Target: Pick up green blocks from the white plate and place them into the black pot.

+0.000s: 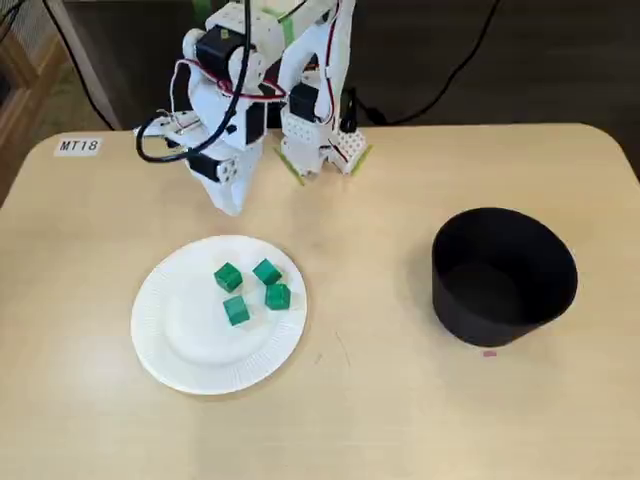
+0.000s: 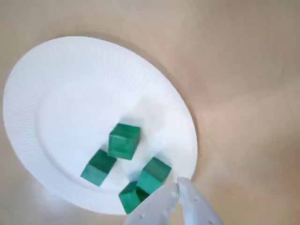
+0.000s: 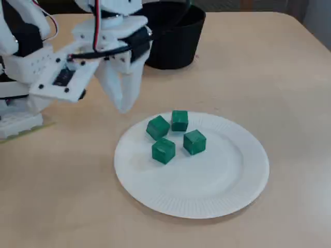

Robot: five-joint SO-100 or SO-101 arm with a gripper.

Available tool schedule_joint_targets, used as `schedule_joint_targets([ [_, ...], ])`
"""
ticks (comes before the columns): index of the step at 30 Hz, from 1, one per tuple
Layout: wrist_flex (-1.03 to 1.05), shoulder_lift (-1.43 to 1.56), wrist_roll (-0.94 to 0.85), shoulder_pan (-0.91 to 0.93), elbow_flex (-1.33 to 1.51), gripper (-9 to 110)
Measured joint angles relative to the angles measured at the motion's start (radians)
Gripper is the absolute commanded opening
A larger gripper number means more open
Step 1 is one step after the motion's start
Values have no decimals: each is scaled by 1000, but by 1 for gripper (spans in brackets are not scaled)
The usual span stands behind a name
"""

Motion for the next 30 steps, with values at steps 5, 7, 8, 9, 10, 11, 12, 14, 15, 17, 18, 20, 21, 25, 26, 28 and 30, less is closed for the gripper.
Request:
schedule_joint_targets([
  [5, -35, -32, 5, 0, -2, 30],
  [7, -48, -49, 5, 2, -2, 32],
  [8, -52, -60, 5, 2, -2, 32],
  [9, -55, -72, 6, 2, -2, 33],
  [10, -57, -86, 8, 2, -2, 34],
  [11, -58, -103, 8, 2, -2, 35],
  [12, -58, -117, 8, 2, -2, 35],
  [14, -66, -144, 8, -2, -2, 35],
  [15, -74, -160, 8, -6, -2, 35],
  [17, -89, -179, 8, -20, -2, 34],
  [18, -98, -187, 8, -26, -2, 33],
  [20, -120, -204, 12, -29, -2, 32],
  [21, -129, -212, 17, -29, -2, 32],
  [25, -178, -241, 41, -31, -2, 30],
  [26, -187, -245, 49, -35, -2, 30],
  [28, -207, -264, 66, -48, -2, 29],
  [30, -227, -281, 80, -55, -2, 29],
])
